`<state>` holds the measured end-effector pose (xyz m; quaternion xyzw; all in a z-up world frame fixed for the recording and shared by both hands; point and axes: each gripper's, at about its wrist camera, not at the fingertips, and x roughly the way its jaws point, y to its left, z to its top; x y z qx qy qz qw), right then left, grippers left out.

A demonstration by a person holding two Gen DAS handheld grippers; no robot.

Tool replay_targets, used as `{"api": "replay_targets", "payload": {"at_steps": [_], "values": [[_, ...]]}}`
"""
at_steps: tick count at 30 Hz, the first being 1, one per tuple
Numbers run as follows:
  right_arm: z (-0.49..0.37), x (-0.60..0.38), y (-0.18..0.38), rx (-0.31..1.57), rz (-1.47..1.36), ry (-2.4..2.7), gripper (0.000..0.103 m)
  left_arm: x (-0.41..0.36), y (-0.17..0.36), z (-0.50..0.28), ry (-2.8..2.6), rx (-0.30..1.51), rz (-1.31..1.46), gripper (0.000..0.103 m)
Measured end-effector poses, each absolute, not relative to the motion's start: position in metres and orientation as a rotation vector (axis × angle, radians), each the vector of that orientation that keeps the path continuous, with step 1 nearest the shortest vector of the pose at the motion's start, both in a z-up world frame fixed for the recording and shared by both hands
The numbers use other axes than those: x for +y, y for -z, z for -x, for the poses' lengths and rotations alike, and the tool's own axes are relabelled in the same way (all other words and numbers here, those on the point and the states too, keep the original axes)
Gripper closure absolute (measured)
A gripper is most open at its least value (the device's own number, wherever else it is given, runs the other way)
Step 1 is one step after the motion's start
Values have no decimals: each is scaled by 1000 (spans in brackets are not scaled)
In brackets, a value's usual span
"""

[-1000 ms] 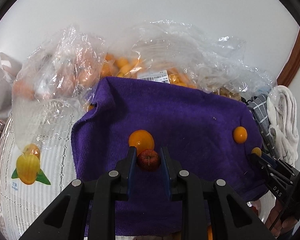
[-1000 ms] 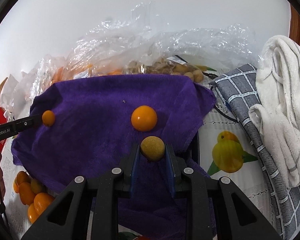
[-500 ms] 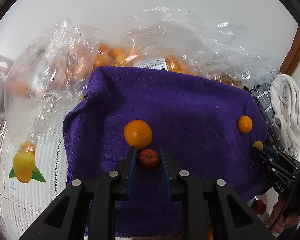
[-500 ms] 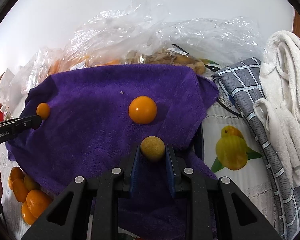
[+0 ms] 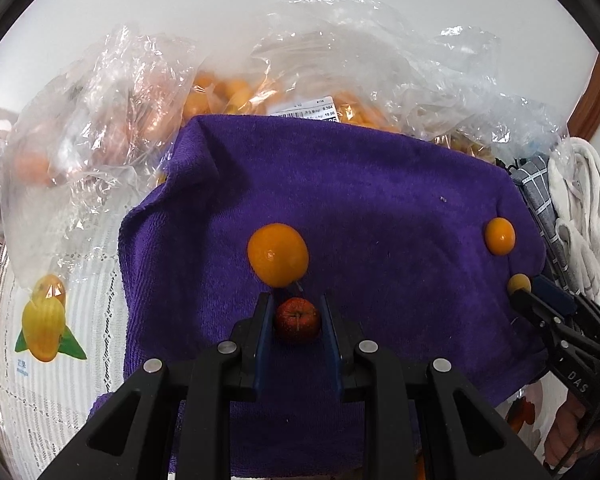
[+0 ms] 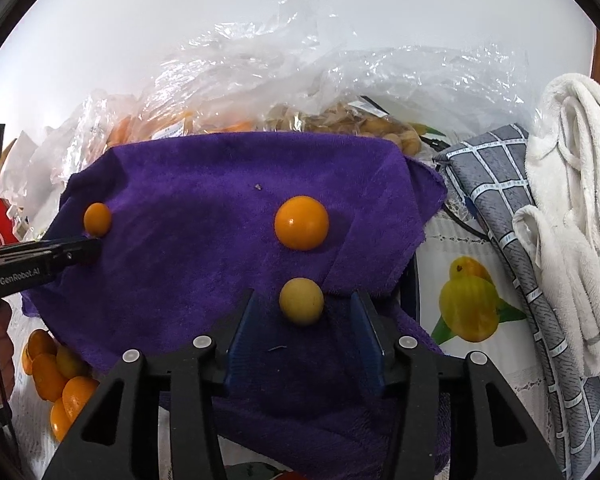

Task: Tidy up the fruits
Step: 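Open both grippers to set the fruits on the towel and withdraw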

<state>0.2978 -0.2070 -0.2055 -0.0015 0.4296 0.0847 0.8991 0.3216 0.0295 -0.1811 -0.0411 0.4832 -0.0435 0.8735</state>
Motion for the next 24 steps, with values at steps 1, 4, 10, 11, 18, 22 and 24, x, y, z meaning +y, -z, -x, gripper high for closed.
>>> {"api": "replay_targets", "payload": {"at_steps": [1, 4, 10, 11, 18, 22, 24], "values": [[-297, -208, 204, 888, -3, -177, 54, 29, 181, -322, 92, 1011, 83, 80], [-296, -208, 201, 882, -7, -172, 52, 27, 182, -322, 95, 1012, 82, 80], [-289, -211, 194, 875, -25, -159, 48, 25, 183, -323, 97, 1024, 80, 80], [-287, -211, 193, 871, -28, -156, 48, 25, 183, -323, 97, 1024, 80, 80], [-280, -214, 184, 865, -22, -102, 48, 29, 170, -317, 107, 998, 88, 62], [-269, -220, 173, 844, -32, -74, 48, 29, 158, -311, 109, 973, 84, 56], [-264, -220, 169, 851, -27, -69, 48, 29, 149, -306, 119, 957, 84, 54]]}}
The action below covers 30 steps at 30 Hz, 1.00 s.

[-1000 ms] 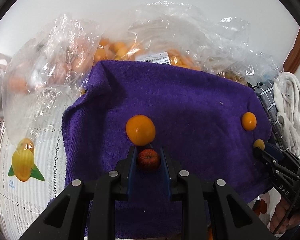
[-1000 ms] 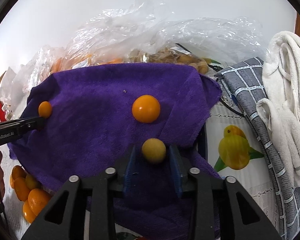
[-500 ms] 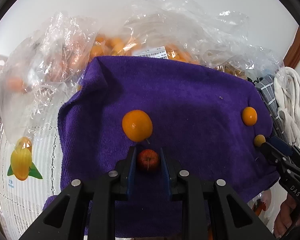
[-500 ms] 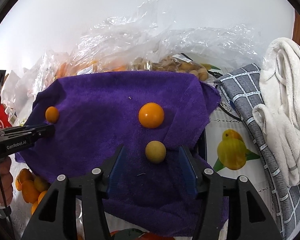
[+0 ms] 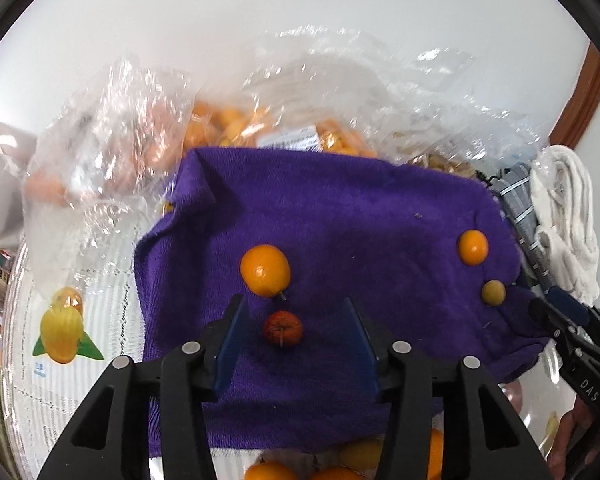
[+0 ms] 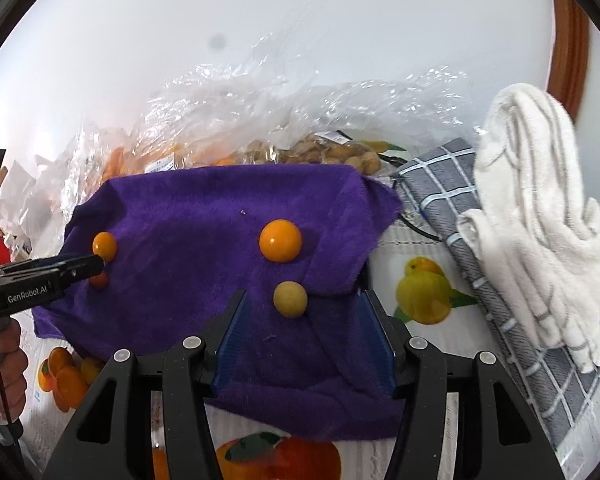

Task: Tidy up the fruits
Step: 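Open both grippers to set the fruits on the towel and withdraw, then grasp a large orange with the right gripper while the left gripper grasps another orange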

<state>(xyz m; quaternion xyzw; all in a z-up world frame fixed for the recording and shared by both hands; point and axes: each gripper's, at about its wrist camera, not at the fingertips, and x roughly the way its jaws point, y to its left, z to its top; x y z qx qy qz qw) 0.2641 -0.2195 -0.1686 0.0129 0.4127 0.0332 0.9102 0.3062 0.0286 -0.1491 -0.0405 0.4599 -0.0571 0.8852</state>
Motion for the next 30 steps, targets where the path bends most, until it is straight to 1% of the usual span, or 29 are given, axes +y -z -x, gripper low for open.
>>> {"api": "replay_targets", "payload": {"at_steps": [4, 10, 12, 20, 25, 30], "values": [[-251, -218, 159, 876, -18, -85, 47, 27, 127, -295, 127, 907, 60, 52], [-224, -219, 148, 871, -2, -79, 47, 33, 96, -272, 84, 834, 37, 52], [-215, -219, 148, 871, 5, -79, 47, 39, 94, -263, 81, 824, 59, 52], [-187, -204, 171, 912, -6, -130, 47, 74, 118, -223, 33, 871, 85, 52], [-165, -180, 183, 907, -8, -261, 47, 92, 136, -192, -5, 892, 65, 52], [-151, -155, 191, 902, 12, -379, 47, 102, 150, -167, -15, 909, 123, 52]]}}
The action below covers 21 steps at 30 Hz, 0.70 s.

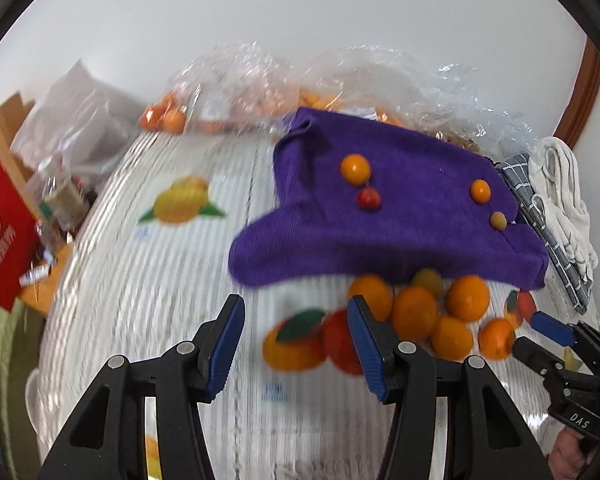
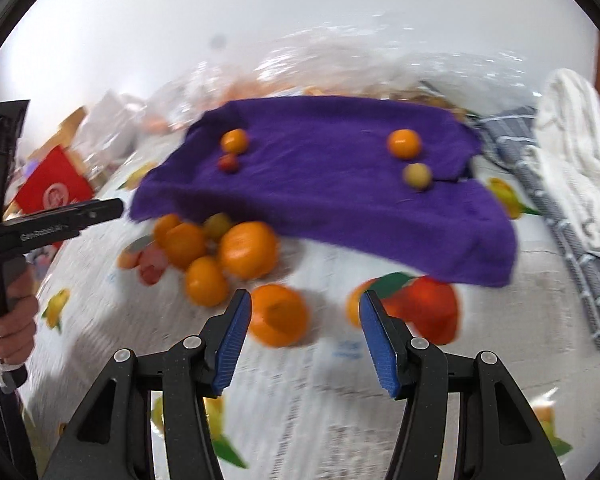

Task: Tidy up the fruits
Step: 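Grasp a large orange with the right gripper while the left gripper grasps another orange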

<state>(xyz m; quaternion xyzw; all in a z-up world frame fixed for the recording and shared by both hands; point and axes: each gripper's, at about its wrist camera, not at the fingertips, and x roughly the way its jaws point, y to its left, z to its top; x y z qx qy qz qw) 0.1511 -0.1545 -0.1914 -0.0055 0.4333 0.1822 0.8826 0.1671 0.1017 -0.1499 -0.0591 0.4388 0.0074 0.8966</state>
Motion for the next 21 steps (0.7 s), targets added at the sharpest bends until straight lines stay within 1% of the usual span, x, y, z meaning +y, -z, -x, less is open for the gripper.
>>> {"api": "replay_targets", "payload": {"at_steps": [8, 9, 10, 11, 12, 17, 19, 21], "values": [[-156, -133, 216, 930, 74, -374, 46, 102, 177, -139, -47, 937, 68, 52], [-158, -133, 217, 930, 76, -370, 49, 103, 178, -137, -46, 938, 73, 52], [-159, -133, 219, 930, 77, -374, 57, 103, 181, -134, -42, 937, 80, 52], [-159, -132, 220, 925, 79, -377, 59, 104, 182, -132, -41, 935, 80, 52], [-159, -132, 220, 919, 80, -381, 61, 103, 184, -130, -42, 934, 78, 52], [-155, -153, 213, 887, 41, -359, 61, 103, 191, -120, -60, 936, 40, 52], [-155, -164, 208, 870, 33, -331, 61, 108, 191, -119, -60, 954, 71, 39], [-157, -176, 205, 857, 26, -298, 61, 111, 190, -119, -51, 955, 103, 39]]}}
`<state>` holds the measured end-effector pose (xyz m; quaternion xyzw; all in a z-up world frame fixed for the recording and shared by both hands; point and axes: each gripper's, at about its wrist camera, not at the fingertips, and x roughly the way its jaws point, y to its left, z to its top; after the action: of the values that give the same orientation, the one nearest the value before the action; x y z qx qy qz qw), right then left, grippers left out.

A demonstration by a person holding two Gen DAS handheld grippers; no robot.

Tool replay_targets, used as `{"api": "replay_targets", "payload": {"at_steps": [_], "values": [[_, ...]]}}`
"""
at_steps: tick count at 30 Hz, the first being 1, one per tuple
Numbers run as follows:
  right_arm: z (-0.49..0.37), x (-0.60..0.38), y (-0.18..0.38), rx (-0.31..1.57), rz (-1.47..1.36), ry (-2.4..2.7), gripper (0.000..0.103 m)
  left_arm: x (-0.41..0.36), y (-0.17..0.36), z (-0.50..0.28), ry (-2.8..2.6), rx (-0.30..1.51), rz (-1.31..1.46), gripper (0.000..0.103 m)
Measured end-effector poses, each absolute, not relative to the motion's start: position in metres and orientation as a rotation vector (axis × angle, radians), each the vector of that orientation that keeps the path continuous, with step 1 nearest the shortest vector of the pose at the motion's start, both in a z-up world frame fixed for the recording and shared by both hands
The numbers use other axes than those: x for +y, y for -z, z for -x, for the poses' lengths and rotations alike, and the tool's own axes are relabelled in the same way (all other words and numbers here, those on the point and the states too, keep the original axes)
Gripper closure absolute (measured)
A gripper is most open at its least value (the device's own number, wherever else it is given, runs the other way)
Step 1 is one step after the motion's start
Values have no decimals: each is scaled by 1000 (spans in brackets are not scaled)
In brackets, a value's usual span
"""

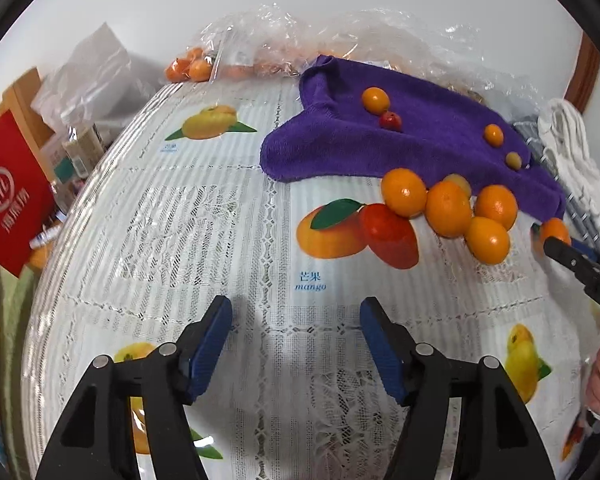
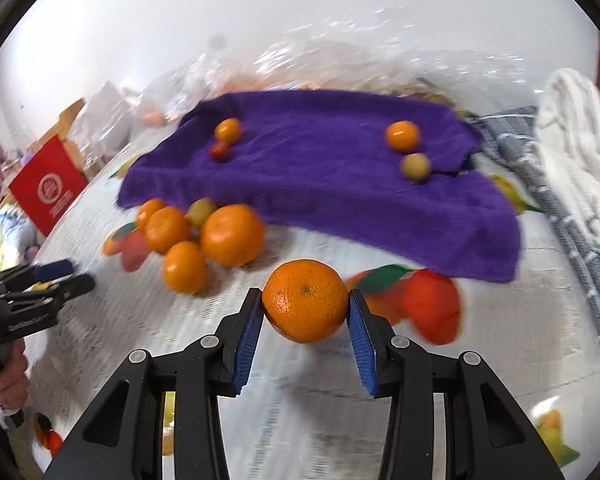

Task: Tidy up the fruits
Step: 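Grasp a large orange with the right gripper while the left gripper grasps another orange, then lift both held oranges off the sheet and hold them above it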

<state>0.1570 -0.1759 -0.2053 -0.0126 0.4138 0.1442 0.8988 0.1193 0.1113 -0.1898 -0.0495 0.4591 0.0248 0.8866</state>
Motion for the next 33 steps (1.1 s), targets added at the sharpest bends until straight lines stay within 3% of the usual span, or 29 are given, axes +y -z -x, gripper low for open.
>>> {"api": "replay_targets", "payload": {"at_steps": [5, 9, 20, 23, 33], "values": [[-160, -197, 207, 845, 12, -268, 61, 104, 185, -128, 7, 917, 127, 42], [-169, -202, 208, 842, 40, -250, 61, 78, 181, -147, 60, 905, 8, 52], [-171, -215, 214, 841, -14, -247, 61, 53, 188, -197, 137, 889, -46, 57], [-172, -215, 216, 847, -10, -238, 61, 52, 189, -202, 159, 876, -29, 65], [-170, -208, 217, 830, 23, -281, 61, 66, 183, -194, 188, 817, 83, 66]]}}
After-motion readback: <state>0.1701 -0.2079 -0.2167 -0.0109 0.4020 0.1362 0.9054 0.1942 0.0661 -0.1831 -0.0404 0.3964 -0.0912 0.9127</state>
